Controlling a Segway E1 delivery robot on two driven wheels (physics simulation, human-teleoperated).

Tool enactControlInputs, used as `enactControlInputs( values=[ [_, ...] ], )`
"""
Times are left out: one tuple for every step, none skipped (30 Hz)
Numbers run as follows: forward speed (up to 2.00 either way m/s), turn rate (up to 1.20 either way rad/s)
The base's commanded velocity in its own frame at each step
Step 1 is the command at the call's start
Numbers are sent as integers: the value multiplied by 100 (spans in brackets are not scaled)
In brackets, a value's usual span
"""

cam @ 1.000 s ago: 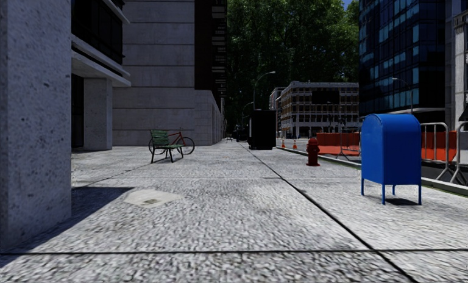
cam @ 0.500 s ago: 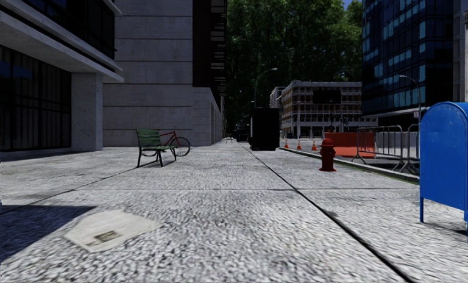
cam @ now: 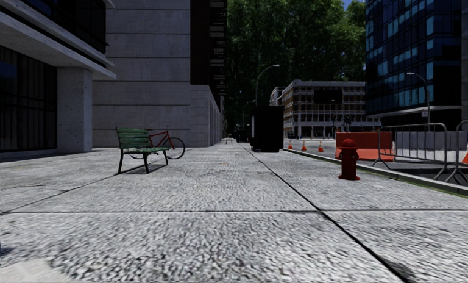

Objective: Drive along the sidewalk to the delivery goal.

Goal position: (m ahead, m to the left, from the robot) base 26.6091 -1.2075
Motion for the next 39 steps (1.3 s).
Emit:
enactControlInputs(
  values=[
    [200, 0],
    [200, 0],
    [200, 0],
    [200, 0],
    [200, 0],
    [200, 0],
    [200, 0],
    [200, 0],
    [200, 0],
    [200, 0],
    [200, 0],
    [200, 0],
    [200, 0],
    [200, 0],
    [200, 0],
    [200, 0],
    [200, 0],
    [200, 0],
    [200, 0],
    [200, 0],
    [200, 0],
    [200, 0],
    [200, 0],
    [200, 0],
    [200, 0],
    [200, 0],
    [200, 0],
    [200, 0],
    [200, 0],
    [200, 0],
    [200, 0],
    [200, 0],
    [200, 0],
    [200, 0],
    [200, 0],
    [200, 0],
    [200, 0],
    [200, 0],
    [200, 0]
  ],
)
